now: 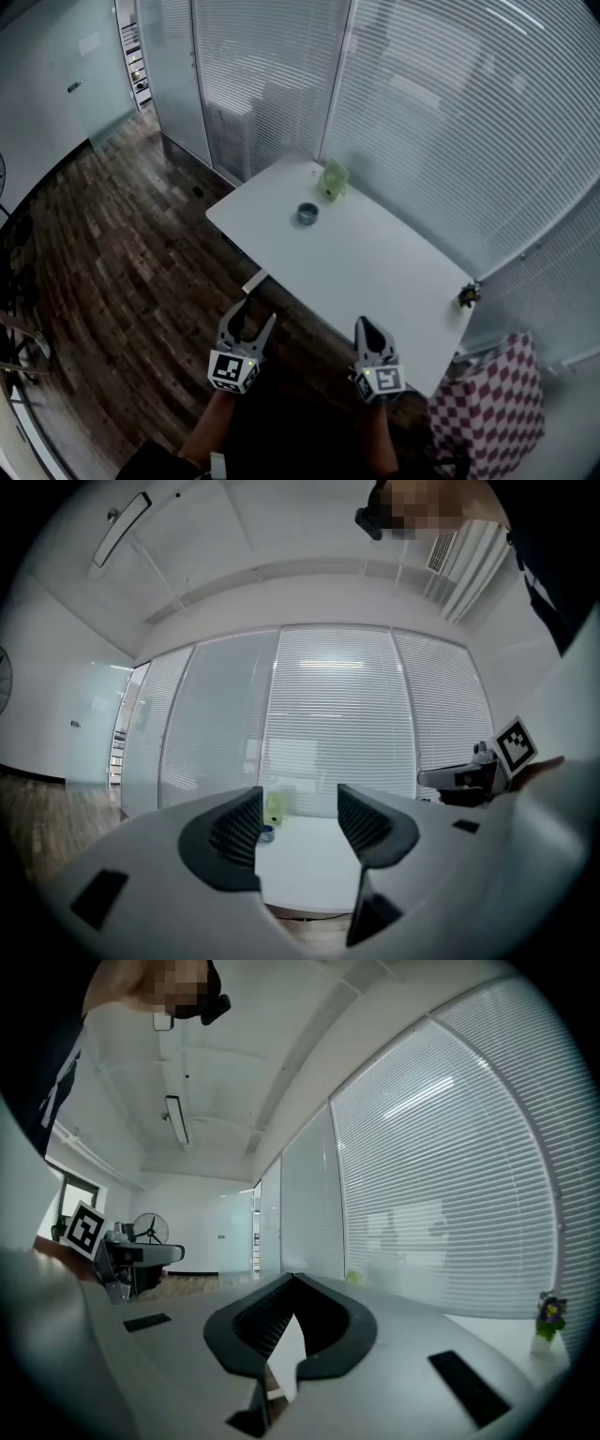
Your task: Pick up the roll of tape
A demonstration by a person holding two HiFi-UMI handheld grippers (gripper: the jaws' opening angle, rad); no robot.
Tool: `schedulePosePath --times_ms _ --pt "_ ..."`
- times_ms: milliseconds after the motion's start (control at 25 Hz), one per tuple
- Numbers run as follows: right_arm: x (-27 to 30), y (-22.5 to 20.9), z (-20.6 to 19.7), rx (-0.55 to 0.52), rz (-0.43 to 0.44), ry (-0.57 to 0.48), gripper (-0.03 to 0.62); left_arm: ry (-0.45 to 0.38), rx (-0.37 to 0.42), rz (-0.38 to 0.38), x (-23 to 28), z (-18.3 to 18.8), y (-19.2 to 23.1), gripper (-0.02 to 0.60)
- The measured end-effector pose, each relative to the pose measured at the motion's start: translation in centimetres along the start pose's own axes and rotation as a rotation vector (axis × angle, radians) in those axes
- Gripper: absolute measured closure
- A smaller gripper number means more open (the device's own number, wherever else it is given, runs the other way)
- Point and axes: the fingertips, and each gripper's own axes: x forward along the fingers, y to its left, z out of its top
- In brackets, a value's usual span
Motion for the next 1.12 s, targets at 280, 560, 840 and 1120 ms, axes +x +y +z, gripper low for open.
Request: schedulePosePath --times_ms 280,560,840,1120 --pt "4.0 -0.1 1.6 -0.026 0.003 0.001 0.586 0.0 0.021 -0.018 2.8 0.2 2.5 0.345" --pt "8.7 -0.4 3.2 -0.027 -0.022 0.002 0.586 0.007 0.033 -0.092 7.6 1.9 5.0 0.345" --pt "14.5 -1.2 5.8 -0.018 -0.079 -0.017 0.586 0.003 0.076 -0.19 12.9 2.8 8.1 0.345" --pt "17.9 0.6 6.7 -0.037 -0.094 -0.014 0.586 0.004 0.106 -0.274 16.4 2.9 10.5 0.345"
